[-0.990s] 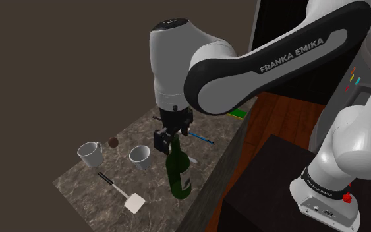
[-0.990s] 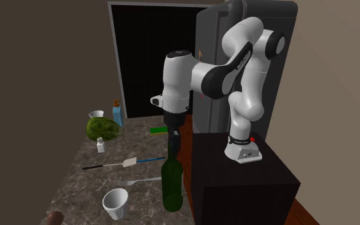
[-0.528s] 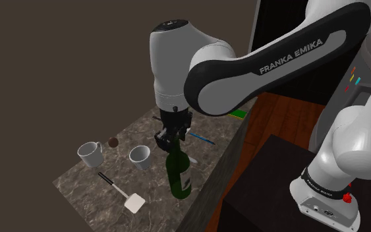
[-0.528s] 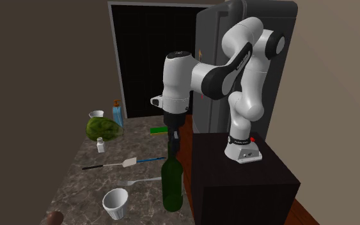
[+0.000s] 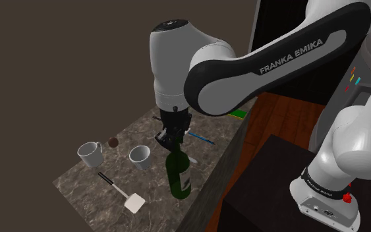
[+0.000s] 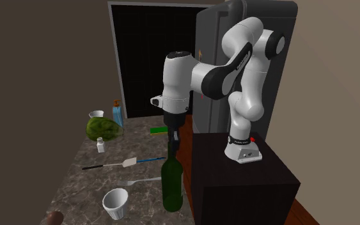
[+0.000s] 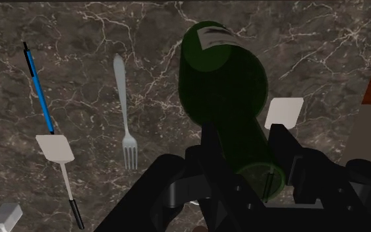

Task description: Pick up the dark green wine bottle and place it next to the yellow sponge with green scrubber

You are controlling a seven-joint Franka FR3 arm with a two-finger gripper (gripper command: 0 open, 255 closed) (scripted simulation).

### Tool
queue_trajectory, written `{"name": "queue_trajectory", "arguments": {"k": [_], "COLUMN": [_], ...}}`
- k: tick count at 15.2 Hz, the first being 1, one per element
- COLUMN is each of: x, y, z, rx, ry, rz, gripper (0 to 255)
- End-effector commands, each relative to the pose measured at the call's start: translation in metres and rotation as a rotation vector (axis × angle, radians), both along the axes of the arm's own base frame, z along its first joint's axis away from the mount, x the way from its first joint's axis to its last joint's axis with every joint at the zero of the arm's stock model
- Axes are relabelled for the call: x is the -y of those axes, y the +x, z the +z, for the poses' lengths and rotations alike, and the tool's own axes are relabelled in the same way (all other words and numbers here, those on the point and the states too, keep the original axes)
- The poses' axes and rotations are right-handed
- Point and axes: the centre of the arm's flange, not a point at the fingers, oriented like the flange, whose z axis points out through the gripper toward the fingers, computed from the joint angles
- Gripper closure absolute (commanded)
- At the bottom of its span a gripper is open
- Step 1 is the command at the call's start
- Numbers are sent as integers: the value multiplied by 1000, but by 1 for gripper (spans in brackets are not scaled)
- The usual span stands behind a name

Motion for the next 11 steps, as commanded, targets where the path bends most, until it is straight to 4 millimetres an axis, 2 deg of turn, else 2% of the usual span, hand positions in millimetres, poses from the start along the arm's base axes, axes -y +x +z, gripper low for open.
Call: {"name": "queue_trajectory", "arguments": {"k": [1, 11], "x": [0, 0], "y": [0, 0], "z": [0, 52], "rx": [-1, -1], "ry": [0, 0], "rz": [0, 0], "gripper": [255, 255]}}
